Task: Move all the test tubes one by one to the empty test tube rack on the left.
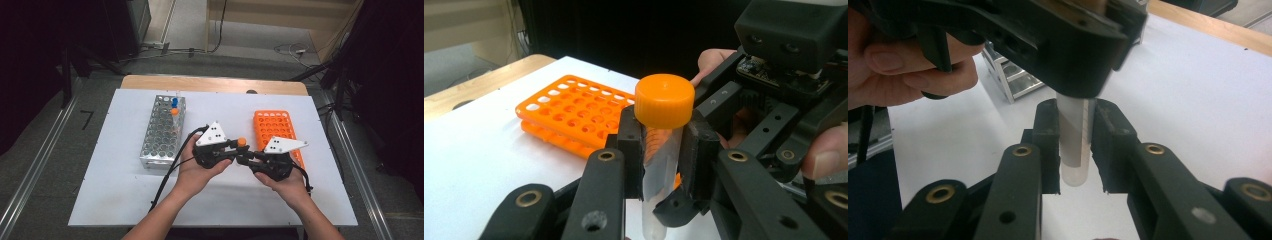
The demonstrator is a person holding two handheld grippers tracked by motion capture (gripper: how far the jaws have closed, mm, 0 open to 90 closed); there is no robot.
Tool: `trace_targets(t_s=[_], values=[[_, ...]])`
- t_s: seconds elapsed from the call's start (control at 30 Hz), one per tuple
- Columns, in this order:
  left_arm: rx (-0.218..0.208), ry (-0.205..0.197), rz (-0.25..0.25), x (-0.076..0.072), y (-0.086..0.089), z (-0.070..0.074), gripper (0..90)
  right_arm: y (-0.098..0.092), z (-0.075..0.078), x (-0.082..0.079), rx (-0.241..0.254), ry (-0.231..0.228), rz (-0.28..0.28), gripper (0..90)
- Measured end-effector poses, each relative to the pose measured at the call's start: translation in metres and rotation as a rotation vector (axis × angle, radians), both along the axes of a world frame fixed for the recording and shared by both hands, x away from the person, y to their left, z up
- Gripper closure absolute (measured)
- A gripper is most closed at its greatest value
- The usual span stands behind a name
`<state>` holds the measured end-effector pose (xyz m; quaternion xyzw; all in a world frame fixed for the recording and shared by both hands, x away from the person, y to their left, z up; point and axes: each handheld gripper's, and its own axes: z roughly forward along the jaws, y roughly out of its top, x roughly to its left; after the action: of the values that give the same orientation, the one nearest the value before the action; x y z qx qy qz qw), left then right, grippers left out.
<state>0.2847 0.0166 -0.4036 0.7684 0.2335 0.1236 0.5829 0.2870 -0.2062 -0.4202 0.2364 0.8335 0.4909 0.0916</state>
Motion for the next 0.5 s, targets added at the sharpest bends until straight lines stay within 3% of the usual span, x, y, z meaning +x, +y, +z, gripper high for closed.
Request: trace_targets(t_s=[0.2, 0.5], values=[[-0.034, -0.006, 0.065, 0.004, 0.024, 0.004, 75.0, -0.023, -0.005, 0.000, 0.026, -0.003, -0.046, 50.2], [-0.077, -0.018, 0.232, 0.017, 0.078, 0.005, 75.1, -0.073, -0.007, -0.003, 0.049, -0.008, -0.155, 18.5]])
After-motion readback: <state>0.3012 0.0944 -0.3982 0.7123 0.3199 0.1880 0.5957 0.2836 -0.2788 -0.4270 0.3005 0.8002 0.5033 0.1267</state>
